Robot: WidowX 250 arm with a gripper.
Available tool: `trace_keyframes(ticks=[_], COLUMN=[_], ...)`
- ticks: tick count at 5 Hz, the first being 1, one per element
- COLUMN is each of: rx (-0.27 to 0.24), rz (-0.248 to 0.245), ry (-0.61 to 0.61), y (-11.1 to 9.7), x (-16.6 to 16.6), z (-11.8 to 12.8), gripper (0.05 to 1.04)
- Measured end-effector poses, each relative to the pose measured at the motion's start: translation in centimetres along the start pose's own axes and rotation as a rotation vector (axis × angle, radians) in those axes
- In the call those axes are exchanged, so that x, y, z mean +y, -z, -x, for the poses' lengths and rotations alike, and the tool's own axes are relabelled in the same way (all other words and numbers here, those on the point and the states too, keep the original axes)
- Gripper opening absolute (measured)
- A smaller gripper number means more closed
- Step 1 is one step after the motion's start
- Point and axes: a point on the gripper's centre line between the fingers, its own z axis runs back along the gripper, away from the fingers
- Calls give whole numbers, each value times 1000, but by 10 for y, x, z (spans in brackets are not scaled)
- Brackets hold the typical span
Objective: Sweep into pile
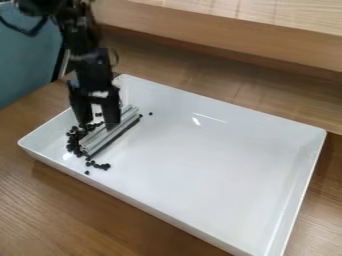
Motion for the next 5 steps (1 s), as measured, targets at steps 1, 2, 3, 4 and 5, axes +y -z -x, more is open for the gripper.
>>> trace_keyframes(ticks=[1, 2, 3, 4, 5], rx=[-26, -21, 12, 36, 41], rz=[-11, -13, 17, 22, 15], ry=[15, 22, 61, 178, 254], y=[-25, -43, -39, -33, -32], x=[-14, -31, -62, -116, -155], z=[-5, -9, -12, -17, -19], gripper=[992, 993, 994, 994, 994])
